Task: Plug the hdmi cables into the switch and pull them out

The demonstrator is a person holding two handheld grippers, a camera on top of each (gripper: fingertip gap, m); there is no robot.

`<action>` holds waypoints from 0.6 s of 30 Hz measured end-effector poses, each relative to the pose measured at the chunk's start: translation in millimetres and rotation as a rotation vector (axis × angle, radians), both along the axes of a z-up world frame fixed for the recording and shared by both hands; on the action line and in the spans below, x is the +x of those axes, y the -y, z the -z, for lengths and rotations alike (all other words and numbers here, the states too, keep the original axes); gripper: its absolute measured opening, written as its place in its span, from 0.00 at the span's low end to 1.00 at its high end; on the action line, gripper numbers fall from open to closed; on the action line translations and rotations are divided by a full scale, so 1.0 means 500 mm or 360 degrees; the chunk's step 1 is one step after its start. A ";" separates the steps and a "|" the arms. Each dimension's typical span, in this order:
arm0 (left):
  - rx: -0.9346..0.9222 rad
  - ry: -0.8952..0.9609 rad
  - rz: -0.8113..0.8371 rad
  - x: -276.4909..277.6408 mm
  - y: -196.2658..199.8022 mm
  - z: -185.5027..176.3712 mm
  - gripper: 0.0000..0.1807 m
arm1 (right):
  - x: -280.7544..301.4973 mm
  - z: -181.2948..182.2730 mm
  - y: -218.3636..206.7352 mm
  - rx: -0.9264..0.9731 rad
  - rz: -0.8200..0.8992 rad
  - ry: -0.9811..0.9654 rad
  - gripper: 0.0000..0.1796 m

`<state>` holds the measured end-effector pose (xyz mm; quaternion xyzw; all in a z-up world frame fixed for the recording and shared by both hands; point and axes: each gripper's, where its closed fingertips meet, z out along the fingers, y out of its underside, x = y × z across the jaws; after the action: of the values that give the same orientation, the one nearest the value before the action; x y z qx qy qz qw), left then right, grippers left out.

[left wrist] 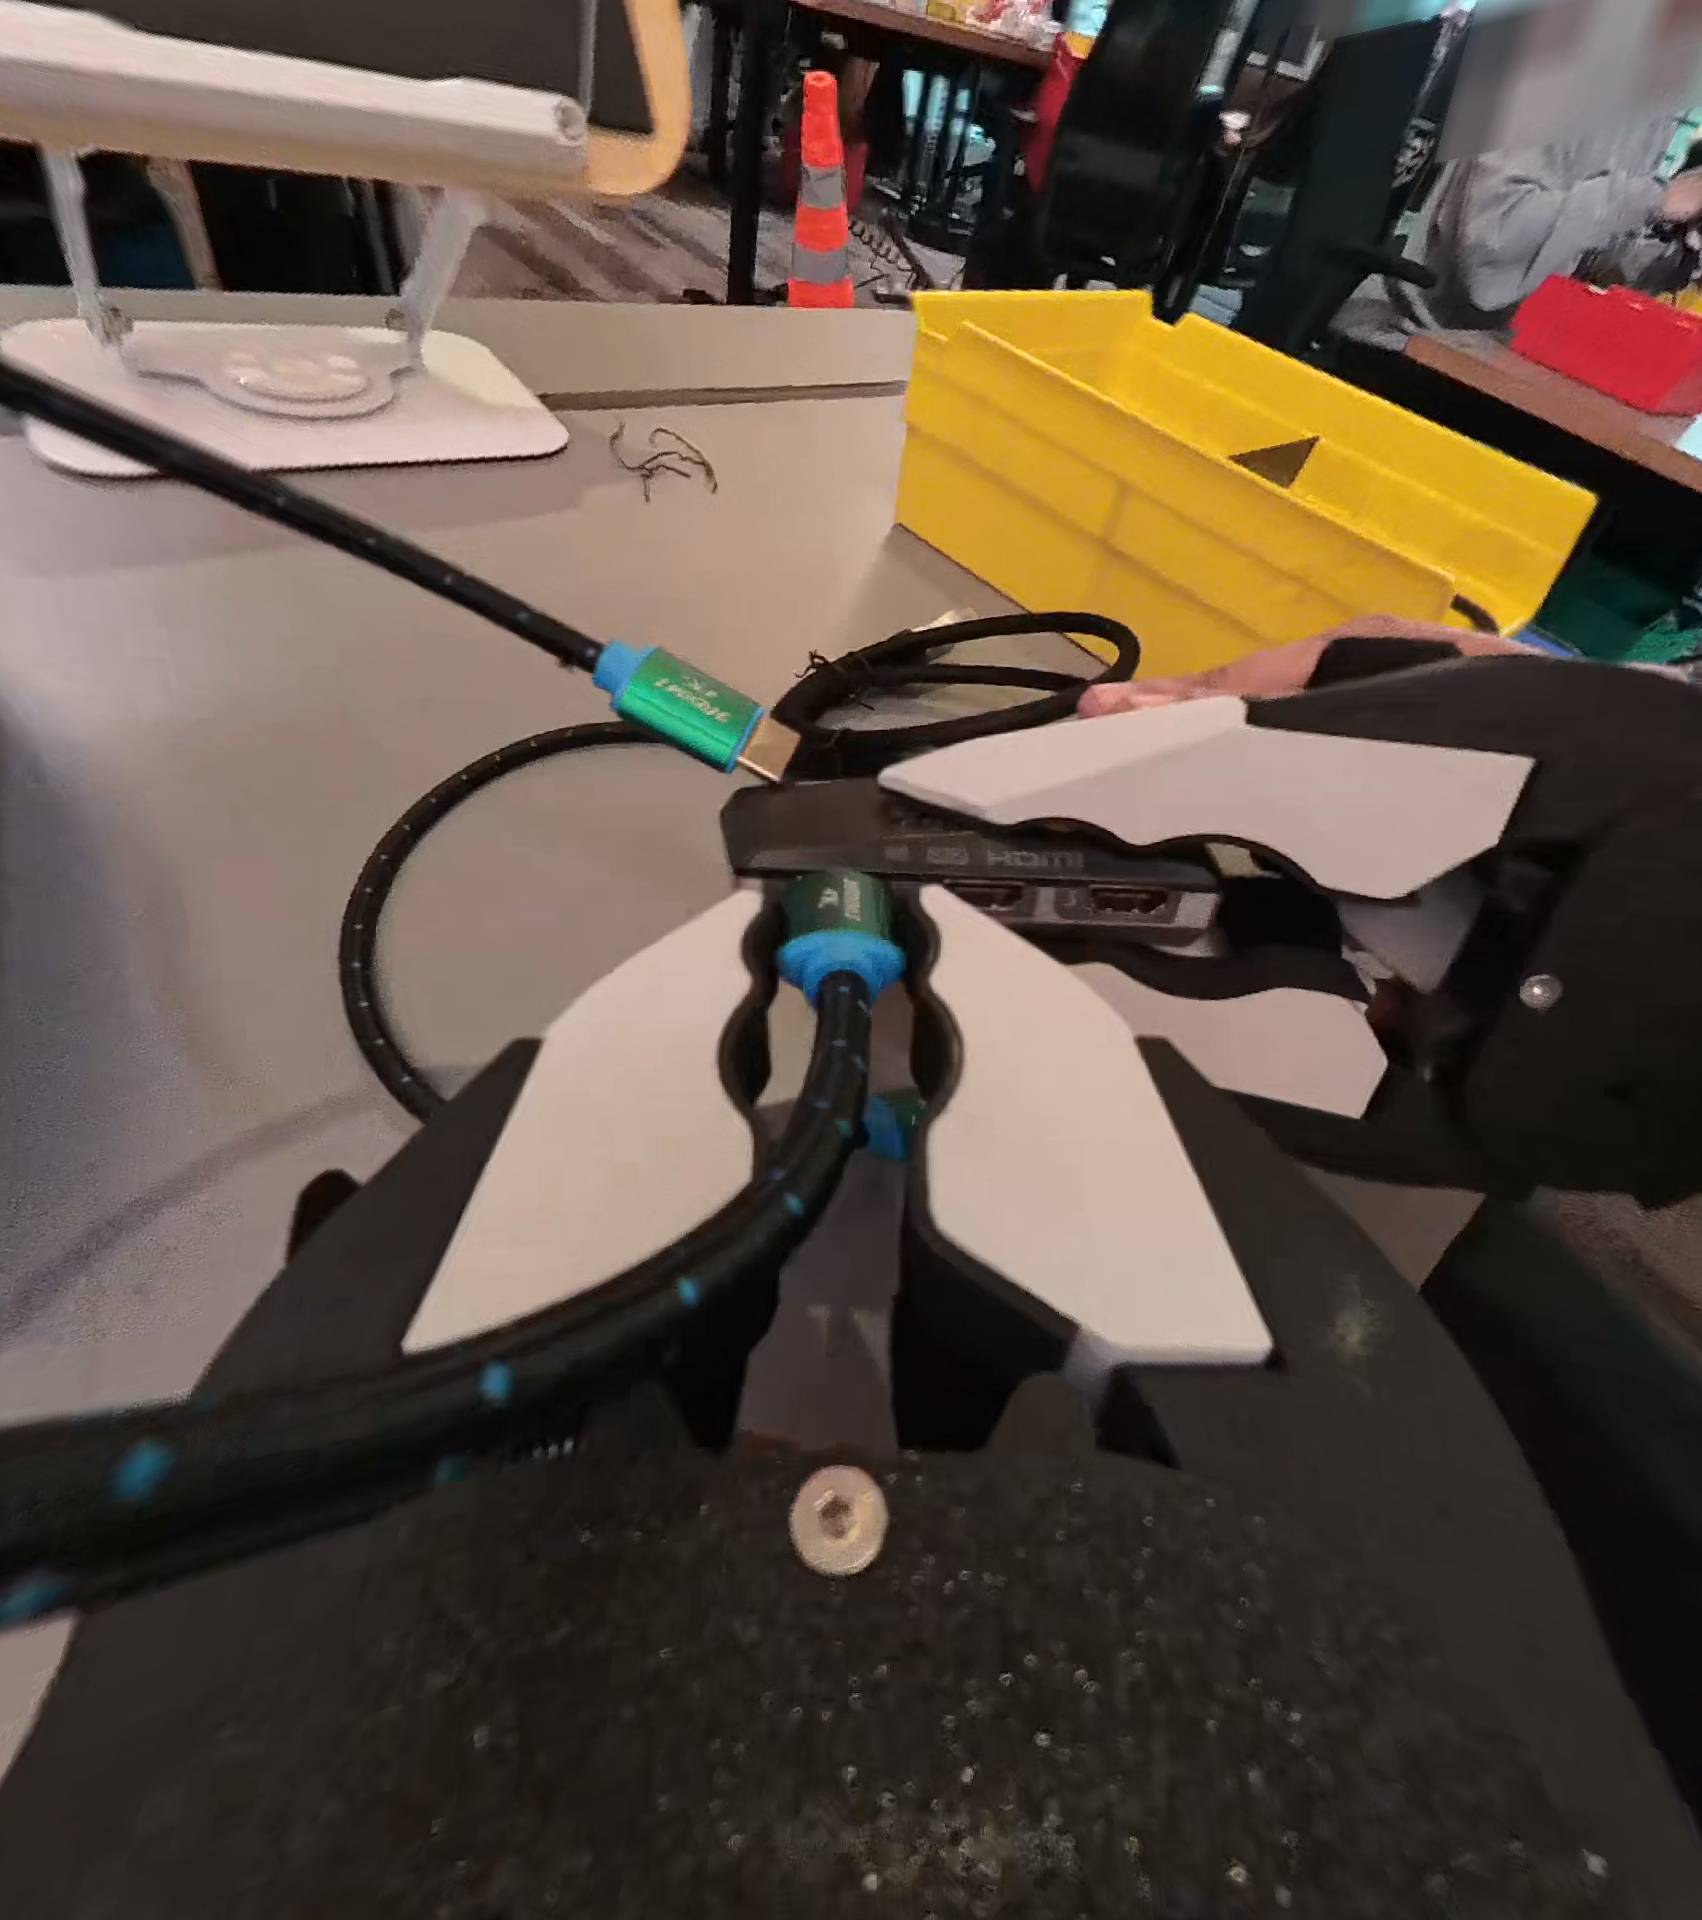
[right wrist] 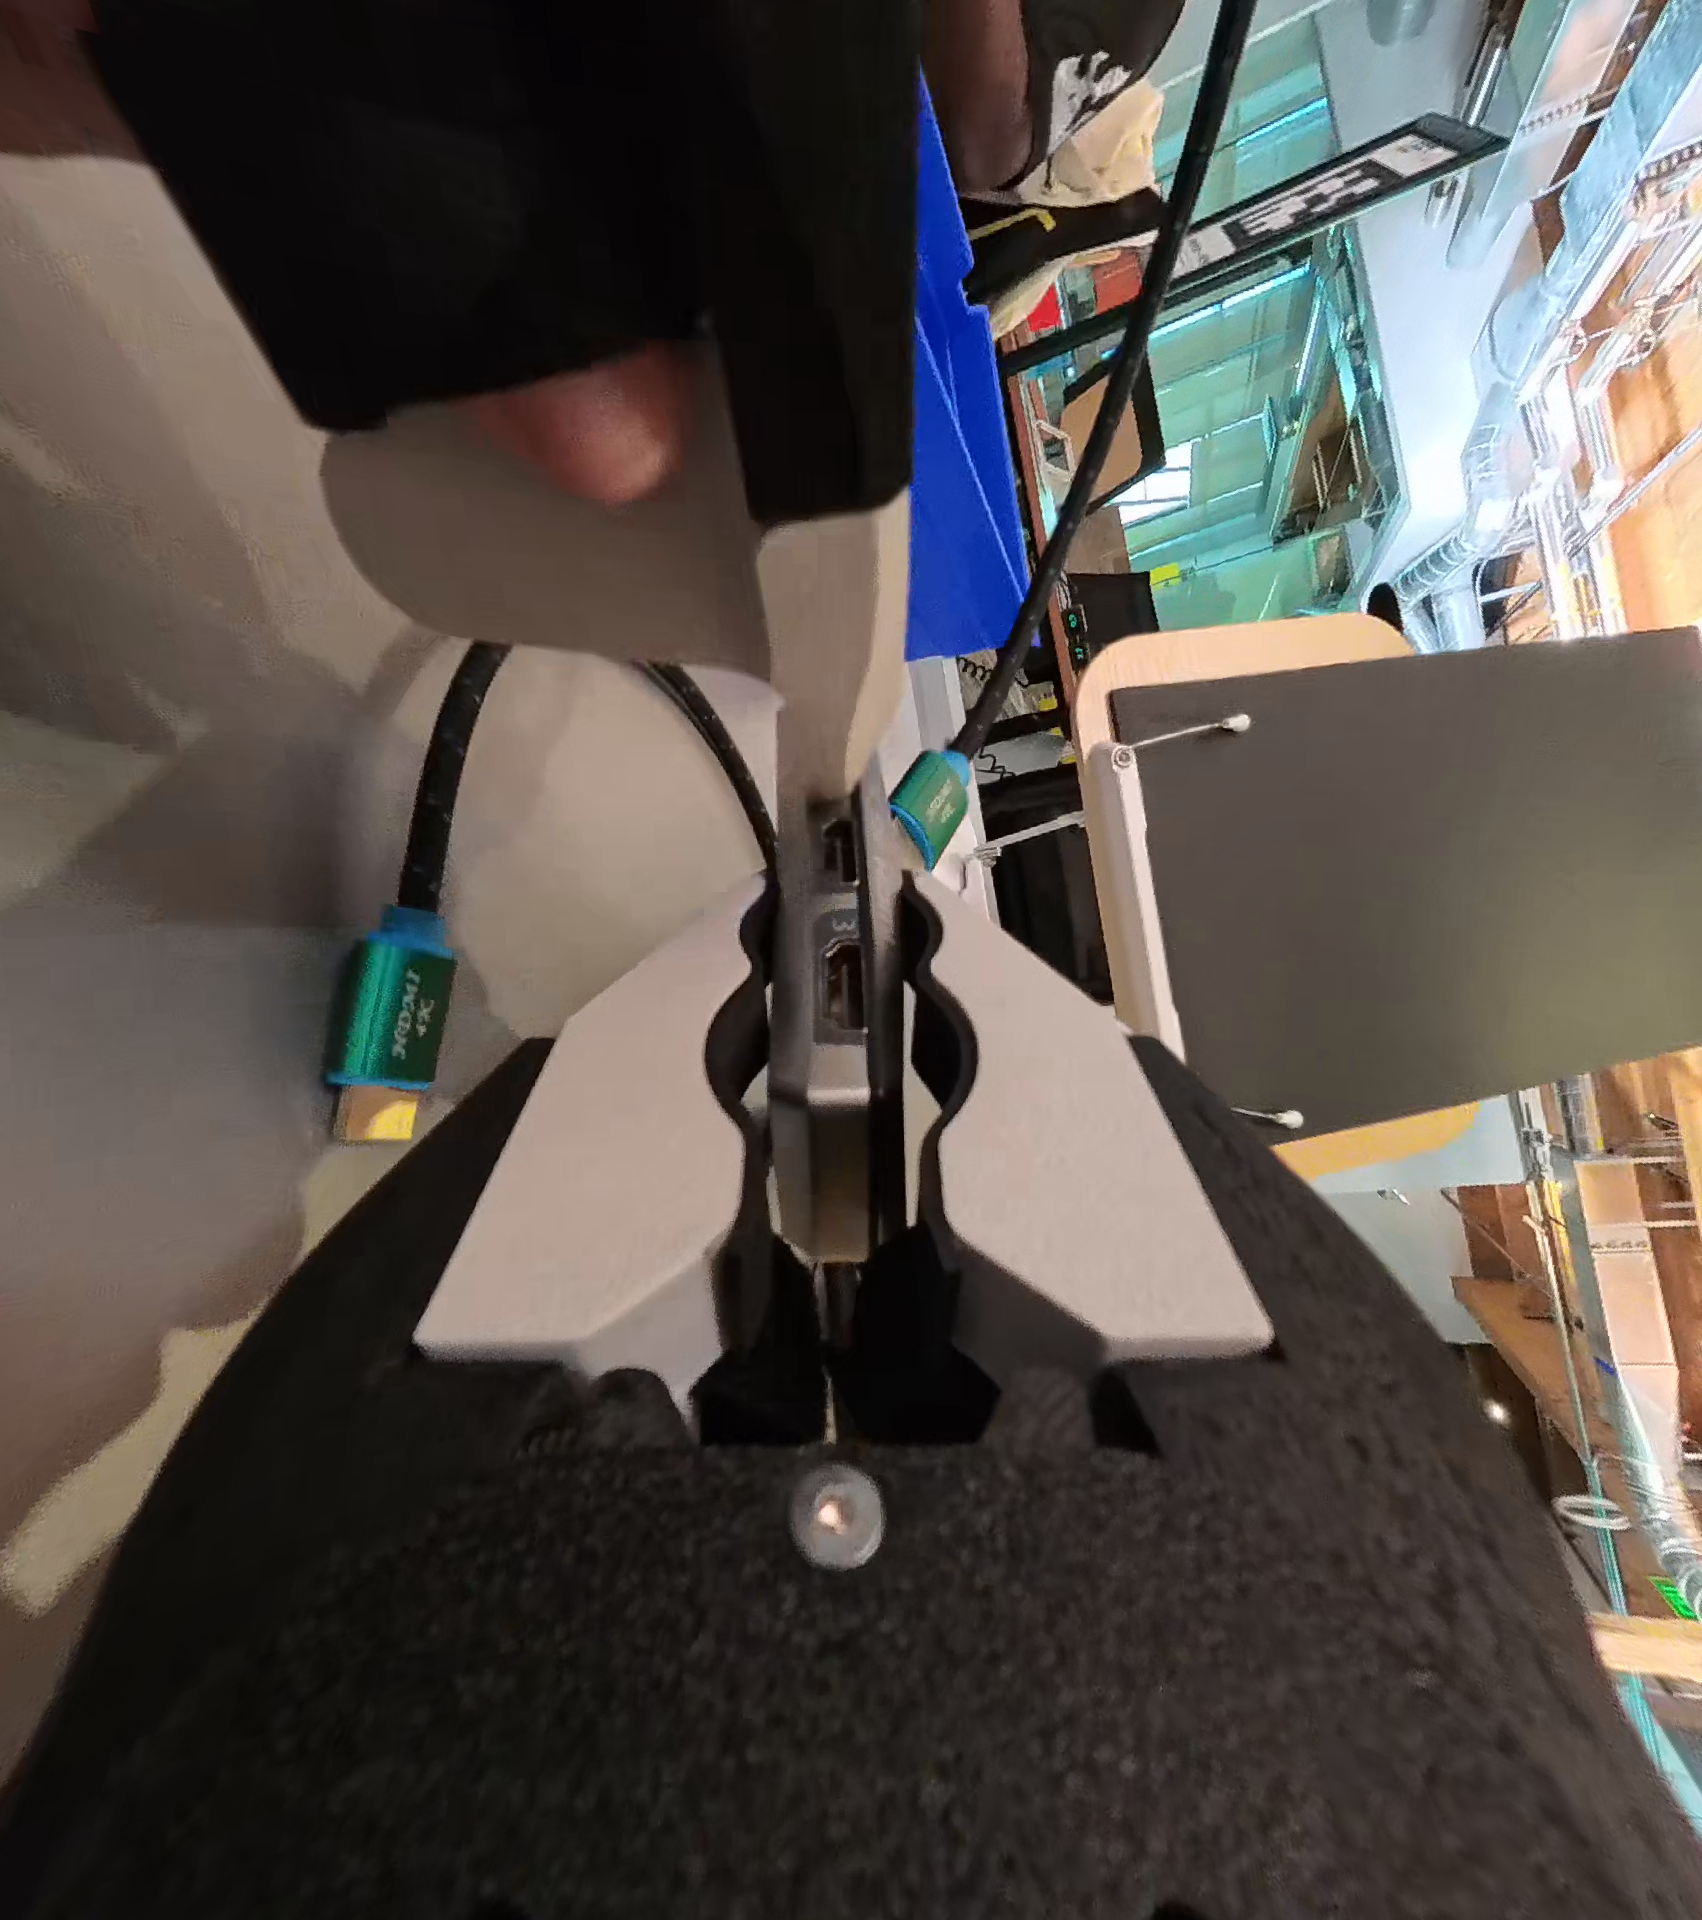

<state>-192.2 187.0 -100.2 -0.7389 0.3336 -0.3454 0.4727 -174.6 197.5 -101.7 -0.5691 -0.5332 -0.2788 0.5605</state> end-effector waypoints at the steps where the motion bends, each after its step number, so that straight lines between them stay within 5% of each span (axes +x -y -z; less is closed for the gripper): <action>1: -0.0013 -0.0031 0.0009 0.000 -0.001 0.004 0.12 | 0.002 0.003 -0.002 -0.0018 0.0016 0.0001 0.12; 18: 0.0066 -0.0127 -0.0011 0.006 0.007 0.000 0.12 | -0.034 -0.015 0.011 0.0131 -0.0091 -0.0083 0.14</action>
<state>-189.1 183.4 -100.1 -0.7432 0.3566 -0.3071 0.4755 -191.7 191.8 -94.1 -0.5370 -0.5226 -0.2694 0.6049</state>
